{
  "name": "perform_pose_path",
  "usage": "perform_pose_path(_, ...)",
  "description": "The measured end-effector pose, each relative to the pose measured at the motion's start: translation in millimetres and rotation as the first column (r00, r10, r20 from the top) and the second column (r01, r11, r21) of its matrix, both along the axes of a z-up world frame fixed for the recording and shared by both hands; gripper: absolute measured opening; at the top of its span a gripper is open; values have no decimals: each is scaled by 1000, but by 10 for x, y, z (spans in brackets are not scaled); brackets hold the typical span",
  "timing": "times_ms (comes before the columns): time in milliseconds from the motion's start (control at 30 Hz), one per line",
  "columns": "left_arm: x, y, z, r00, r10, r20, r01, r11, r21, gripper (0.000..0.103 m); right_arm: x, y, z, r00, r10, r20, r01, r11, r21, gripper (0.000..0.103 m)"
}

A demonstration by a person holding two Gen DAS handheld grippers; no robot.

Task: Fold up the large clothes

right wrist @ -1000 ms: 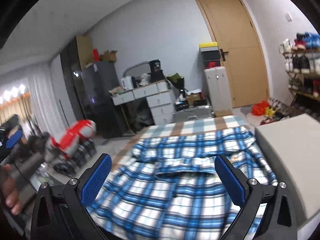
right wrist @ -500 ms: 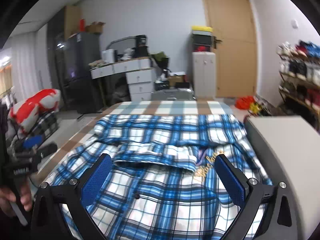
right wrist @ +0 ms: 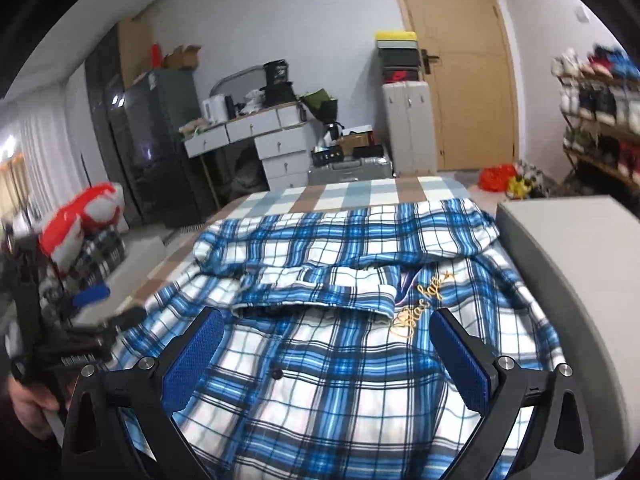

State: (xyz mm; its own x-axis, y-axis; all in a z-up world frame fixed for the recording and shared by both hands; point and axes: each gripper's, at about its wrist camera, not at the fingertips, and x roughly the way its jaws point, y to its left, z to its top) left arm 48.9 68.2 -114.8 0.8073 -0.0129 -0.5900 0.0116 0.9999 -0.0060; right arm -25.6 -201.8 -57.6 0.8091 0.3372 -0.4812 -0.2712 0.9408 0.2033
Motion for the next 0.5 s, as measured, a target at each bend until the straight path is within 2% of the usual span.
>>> perform_pose_path(67,-47,38,19,1000,18,-7,-18,1000,-16,102,-24,-42,42,1000,-7,10,7,999,34,103)
perform_pose_path(167,-206,91,122,998,47,34,-46,999,-19,102,-121,-92,116,998,-29,49,26,998,54,103)
perform_pose_path(267,-397,125,209,992,86,90,-88,996,22,102,-194,-117,158,997,-46,67,42,997,65,103)
perform_pose_path(333,-515,163,270,987,124,100,-127,991,31,102,-237,-139,190,995,-52,79,46,996,80,103)
perform_pose_path(433,-671,223,351,986,127,103,-125,992,-30,102,-282,-152,211,997,4,77,-14,991,132,103)
perform_pose_path(500,-762,264,338,990,119,79,-117,993,-25,102,-298,-163,203,997,24,80,-36,988,153,103)
